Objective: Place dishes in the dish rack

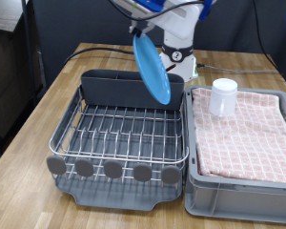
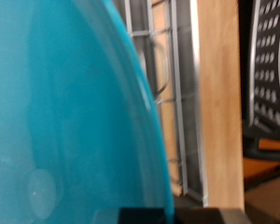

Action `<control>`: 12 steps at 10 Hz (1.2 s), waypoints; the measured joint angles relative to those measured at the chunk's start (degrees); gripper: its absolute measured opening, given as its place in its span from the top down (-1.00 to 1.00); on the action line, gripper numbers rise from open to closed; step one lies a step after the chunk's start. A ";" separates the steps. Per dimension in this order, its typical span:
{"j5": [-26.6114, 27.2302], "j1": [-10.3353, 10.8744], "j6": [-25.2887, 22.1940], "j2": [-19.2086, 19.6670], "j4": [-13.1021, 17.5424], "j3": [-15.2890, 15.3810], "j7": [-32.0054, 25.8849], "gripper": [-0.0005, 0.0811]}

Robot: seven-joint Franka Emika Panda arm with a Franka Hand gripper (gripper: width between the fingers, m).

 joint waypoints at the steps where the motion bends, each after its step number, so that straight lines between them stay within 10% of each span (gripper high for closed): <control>1: -0.46 -0.35 1.97 0.00 0.00 -0.57 -2.20 0.95; 12: -17.93 -1.88 7.46 5.18 4.45 -6.93 -6.01 0.95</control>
